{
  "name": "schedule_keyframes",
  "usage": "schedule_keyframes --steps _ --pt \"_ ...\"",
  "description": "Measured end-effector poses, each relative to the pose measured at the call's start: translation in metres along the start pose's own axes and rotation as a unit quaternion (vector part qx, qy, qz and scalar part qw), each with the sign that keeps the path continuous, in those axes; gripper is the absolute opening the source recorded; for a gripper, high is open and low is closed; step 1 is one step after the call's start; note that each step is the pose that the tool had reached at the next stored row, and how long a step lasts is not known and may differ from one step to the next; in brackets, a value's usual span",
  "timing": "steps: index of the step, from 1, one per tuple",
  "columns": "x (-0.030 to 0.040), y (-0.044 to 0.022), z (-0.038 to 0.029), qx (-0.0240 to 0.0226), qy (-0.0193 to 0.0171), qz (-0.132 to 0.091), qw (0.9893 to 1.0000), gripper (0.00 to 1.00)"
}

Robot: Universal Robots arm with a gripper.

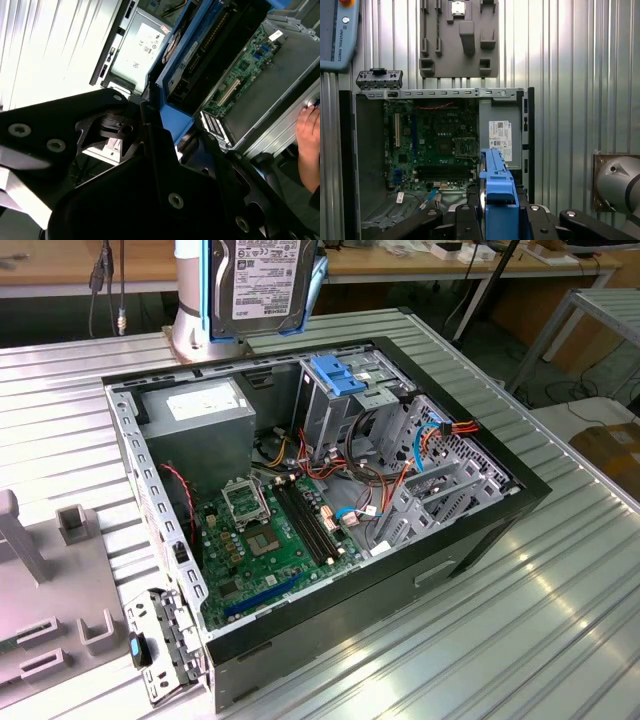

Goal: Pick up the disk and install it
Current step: 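Insert the disk into the insertion slot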

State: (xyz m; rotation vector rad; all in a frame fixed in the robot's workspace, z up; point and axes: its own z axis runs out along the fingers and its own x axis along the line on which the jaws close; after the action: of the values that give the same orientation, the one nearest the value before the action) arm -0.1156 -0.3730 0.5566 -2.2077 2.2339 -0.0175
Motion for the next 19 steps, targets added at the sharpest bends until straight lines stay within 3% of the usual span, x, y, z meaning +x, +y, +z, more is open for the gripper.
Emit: schedule_keyframes --steps 6,8,9,11,13,19 --pt "0.0238 -0.0011 0.0022 -0.0001 -0.0013 0.000 1.0000 0.37" --pt "0.0349 -0.0019 0.0038 -0.0001 -0.0081 0.000 1.0000 0.37" --pt "0.0418 -0.0022 0.0049 -0.0003 -0.0156 0.000 0.9999 0.37" --pt "0.0463 -0.0023 0.0056 -0.0003 -0.0304 0.000 0.9995 0.37" --pt "0.0502 -0.0026 0.0059 -0.0006 -0.0399 0.000 0.9992 0.37" --pt "0.0739 -0.0035 0.0072 -0.0005 -0.0413 0.000 0.9991 0.37"
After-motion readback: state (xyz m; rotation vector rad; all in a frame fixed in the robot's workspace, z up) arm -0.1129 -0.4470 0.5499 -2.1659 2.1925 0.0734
